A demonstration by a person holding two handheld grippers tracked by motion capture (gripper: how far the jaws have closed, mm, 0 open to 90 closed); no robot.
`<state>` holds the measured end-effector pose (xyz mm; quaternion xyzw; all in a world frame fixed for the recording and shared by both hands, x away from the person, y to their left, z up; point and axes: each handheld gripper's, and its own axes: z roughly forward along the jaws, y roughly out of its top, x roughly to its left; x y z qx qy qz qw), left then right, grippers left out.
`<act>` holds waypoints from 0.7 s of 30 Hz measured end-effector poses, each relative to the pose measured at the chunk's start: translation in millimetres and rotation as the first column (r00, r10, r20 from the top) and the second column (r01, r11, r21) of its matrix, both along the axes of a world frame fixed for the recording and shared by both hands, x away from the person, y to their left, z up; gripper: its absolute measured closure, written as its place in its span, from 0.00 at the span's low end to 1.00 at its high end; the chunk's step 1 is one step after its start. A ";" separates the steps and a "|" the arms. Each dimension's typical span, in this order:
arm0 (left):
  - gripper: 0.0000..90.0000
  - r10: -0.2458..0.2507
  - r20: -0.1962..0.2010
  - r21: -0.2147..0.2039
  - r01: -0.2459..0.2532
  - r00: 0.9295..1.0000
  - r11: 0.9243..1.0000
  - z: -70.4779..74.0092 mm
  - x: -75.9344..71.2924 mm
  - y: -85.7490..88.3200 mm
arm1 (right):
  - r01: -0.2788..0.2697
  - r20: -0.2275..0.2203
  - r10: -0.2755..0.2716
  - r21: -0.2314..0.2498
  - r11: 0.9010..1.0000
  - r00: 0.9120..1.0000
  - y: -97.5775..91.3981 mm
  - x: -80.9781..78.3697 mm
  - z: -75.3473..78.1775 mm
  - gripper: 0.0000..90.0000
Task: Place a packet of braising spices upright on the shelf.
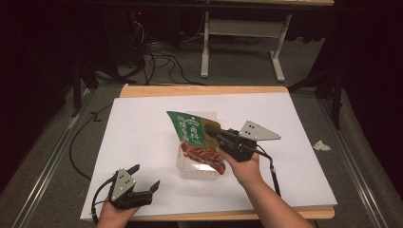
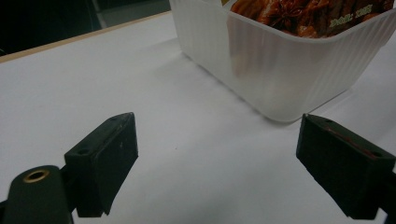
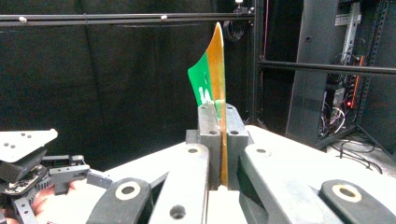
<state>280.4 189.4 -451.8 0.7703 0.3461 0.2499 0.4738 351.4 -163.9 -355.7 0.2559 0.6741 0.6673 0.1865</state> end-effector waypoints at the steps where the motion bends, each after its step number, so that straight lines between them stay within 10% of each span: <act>1: 0.15 0.000 0.000 -0.001 0.000 1.000 1.000 0.0 0.0 0.1 | 0.002 -0.003 -0.002 -0.002 1.000 1.000 0.2 0.2 -0.6 1.00; 21: 0.15 0.001 0.004 0.002 -0.001 1.000 1.000 0.5 -0.6 -0.4 | 0.017 -0.040 -0.017 -0.003 1.000 0.999 -3.5 3.2 -11.9 1.00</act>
